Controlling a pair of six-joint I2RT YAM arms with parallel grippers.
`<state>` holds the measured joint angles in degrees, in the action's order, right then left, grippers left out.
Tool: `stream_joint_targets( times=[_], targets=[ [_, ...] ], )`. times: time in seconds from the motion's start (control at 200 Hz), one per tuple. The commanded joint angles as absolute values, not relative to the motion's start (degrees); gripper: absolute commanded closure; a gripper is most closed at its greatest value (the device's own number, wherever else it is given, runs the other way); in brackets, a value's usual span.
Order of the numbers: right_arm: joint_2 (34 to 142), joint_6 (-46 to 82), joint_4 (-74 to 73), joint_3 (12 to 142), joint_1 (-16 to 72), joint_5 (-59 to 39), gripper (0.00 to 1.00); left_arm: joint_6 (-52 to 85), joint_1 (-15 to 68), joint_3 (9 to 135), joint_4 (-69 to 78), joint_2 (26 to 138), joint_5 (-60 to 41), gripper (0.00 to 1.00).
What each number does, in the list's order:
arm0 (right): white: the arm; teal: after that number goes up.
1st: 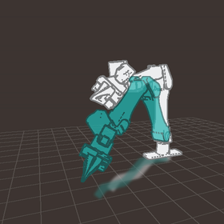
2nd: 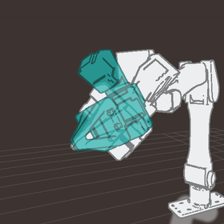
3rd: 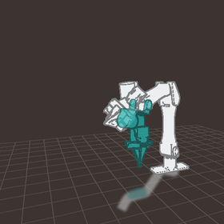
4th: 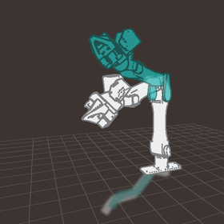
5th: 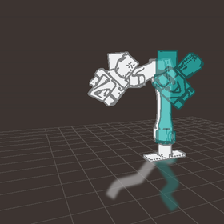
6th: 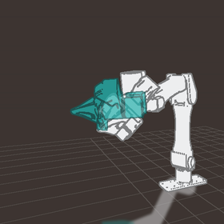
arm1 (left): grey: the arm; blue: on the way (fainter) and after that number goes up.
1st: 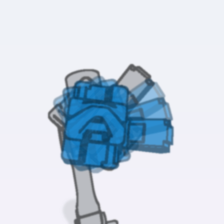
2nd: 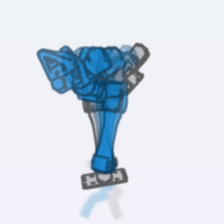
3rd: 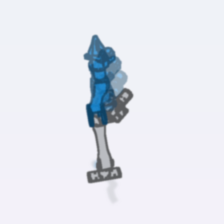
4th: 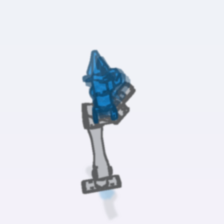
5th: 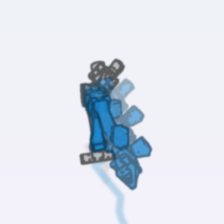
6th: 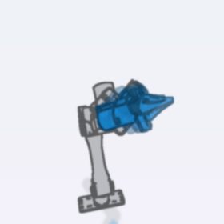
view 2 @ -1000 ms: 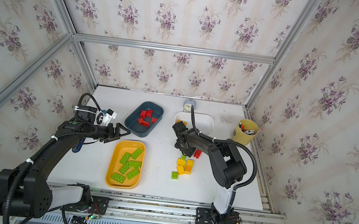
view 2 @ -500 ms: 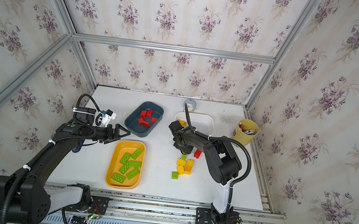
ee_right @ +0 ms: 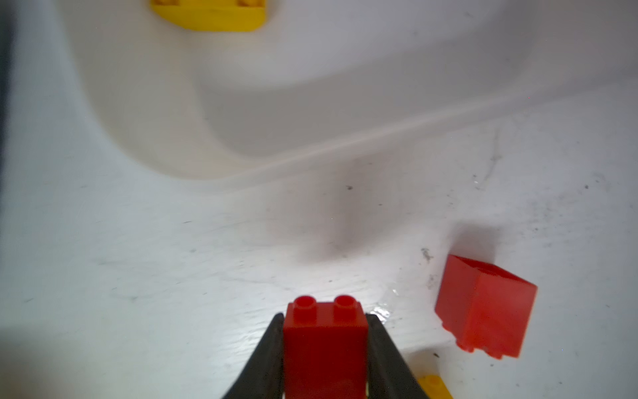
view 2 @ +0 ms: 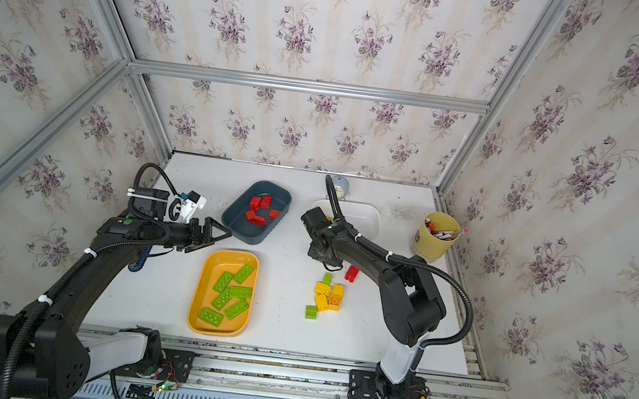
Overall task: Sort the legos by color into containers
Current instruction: 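Carry the red brick into the teal bin and open the right gripper, then return the right gripper to the pile and grasp a lime-green 2x2 brick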
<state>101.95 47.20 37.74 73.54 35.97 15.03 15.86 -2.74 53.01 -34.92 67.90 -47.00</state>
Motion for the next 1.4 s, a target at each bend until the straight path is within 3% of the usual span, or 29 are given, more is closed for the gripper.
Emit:
stream_joint_targets(
  times=[0.0,0.345,0.57,0.7,0.87,1.069,1.394],
  targets=[
    [101.35,41.09,32.31,77.16,37.31,8.63,0.75,16.30,-2.88,54.39,-34.10,67.68,-47.94,0.01],
    [114.03,34.20,21.43,96.29,41.88,-2.99,0.76,16.18,-2.87,58.69,-36.42,67.41,-46.55,0.01],
    [126.46,29.36,24.35,111.85,42.18,0.01,0.74,16.08,-2.92,59.55,-37.27,67.10,-45.71,0.01],
    [133.79,26.94,27.98,121.38,42.11,2.07,0.66,16.00,-2.99,59.85,-37.53,67.23,-45.62,0.01],
    [138.69,24.64,32.70,130.16,41.88,3.05,0.40,15.69,-3.02,60.01,-37.79,67.32,-45.49,0.01],
    [132.17,20.97,35.02,124.53,40.40,1.93,0.30,15.21,-3.21,59.69,-38.13,67.15,-45.47,0.01],
    [109.18,27.25,38.47,93.82,38.02,-2.33,0.27,14.35,-3.17,59.07,-38.08,68.95,-45.79,0.01]
  ],
)
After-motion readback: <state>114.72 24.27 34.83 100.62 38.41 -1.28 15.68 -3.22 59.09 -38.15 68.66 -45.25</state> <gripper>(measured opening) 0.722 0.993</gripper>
